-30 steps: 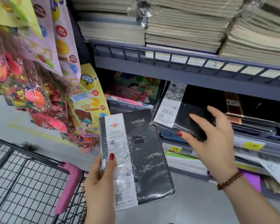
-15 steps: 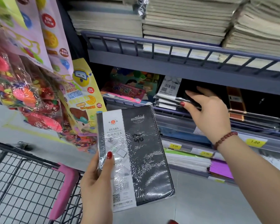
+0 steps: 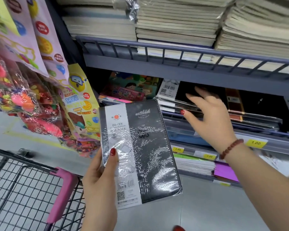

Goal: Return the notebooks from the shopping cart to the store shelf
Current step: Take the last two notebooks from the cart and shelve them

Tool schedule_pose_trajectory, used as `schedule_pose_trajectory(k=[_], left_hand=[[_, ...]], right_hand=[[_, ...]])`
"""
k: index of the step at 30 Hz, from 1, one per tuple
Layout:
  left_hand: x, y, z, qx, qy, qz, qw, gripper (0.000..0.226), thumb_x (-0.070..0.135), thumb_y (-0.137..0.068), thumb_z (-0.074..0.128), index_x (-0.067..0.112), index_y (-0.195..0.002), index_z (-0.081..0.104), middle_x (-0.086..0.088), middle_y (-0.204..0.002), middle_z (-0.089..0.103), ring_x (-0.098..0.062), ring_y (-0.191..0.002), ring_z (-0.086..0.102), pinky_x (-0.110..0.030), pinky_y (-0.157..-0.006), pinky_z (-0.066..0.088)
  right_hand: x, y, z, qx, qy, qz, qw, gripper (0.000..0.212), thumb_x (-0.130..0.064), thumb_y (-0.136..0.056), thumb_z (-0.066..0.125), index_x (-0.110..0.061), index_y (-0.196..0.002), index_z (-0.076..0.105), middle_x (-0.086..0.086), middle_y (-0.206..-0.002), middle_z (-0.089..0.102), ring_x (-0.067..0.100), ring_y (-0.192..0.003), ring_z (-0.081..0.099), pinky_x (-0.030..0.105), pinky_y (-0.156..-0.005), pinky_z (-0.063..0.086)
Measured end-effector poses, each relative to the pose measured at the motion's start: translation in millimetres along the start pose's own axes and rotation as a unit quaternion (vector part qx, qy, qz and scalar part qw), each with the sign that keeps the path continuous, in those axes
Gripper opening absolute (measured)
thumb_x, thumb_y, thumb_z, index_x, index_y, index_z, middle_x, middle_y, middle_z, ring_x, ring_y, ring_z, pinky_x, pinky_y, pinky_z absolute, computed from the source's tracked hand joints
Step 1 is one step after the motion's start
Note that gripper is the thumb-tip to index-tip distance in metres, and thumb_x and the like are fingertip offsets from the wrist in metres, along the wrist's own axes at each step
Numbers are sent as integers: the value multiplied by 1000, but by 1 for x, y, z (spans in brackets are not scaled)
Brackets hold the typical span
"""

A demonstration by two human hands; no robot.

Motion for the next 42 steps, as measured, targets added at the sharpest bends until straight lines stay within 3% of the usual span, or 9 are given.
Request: schedule_pose_trajectory(k=[5,11,16,20,26,28,32,38,42], left_hand=[[11,-2,27,-26,15,5,1000,42,26,-83,67,21,-124,61,12,-112,70,-8,-110,61,-39,-104,41],[25,-9,70,-115,-36,21,993,26,23,-88,61,26,-113,69,9,-104,73,-12,-102,67,-35,-93,51],[25,-11,91,-227,-73,21,971,42,18,-74,70,31,-114,66,7,-106,73,-15,-103,67,-36,-87,52],[18,-9,84,-260,-94,76,958,80,5,-54,72,26,-128,50,8,-120,65,-5,-106,63,-25,-80,56],[22,-20,98,-270,-159,179,933,75,7,-60,73,23,-130,51,-1,-128,61,-27,-119,58,-37,-96,50],[25,-26,107,-275,-179,197,924,73,12,-63,74,26,-130,51,2,-129,61,-27,-120,57,-41,-99,48],[31,-42,125,-241,-260,238,904,74,30,-63,78,33,-130,49,7,-133,57,-5,-125,50,-35,-107,41],[40,-63,163,-195,-357,280,870,56,35,-72,78,3,-115,61,-13,-115,64,-25,-112,56,-30,-89,43],[40,-80,181,-207,-353,281,868,60,46,-68,78,17,-119,62,7,-108,67,-9,-105,60,-32,-95,49]], right_hand=[[-10,50,6,-52,-308,123,942,38,-18,-80,71,-22,-117,61,-2,-104,65,2,-87,63,11,-81,47],[-17,77,18,-158,-544,218,795,46,-16,-75,67,-17,-121,59,9,-102,73,28,-95,69,39,-84,55],[0,67,6,-60,-614,265,741,33,-1,-84,58,-11,-114,64,12,-103,73,24,-92,70,27,-73,57],[9,59,2,-38,-589,266,762,41,-12,-79,65,-10,-120,61,10,-109,71,26,-104,67,35,-91,53],[10,53,-19,-110,-298,150,936,94,-61,-37,77,-61,-119,30,-22,-113,48,-6,-104,52,15,-85,46],[13,51,-21,-133,-174,116,969,108,-66,-43,67,-49,-139,21,-18,-116,40,-5,-102,44,10,-89,35],[25,35,-28,-10,-86,63,994,84,-47,-62,76,-16,-135,50,-9,-110,46,12,-108,45,10,-92,31],[37,2,-32,25,-95,86,991,60,-32,-73,77,-16,-128,57,1,-121,65,11,-117,54,18,-100,38],[43,-16,-28,-15,-81,119,990,58,-36,-81,69,-24,-135,50,13,-105,71,20,-91,65,23,-84,48]])
Point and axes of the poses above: each hand's wrist, its own y-axis away from the middle knuckle, its own z-axis out of the palm, x = y × z, the point moved 5 cm from there along -y, towards the middle knuckle
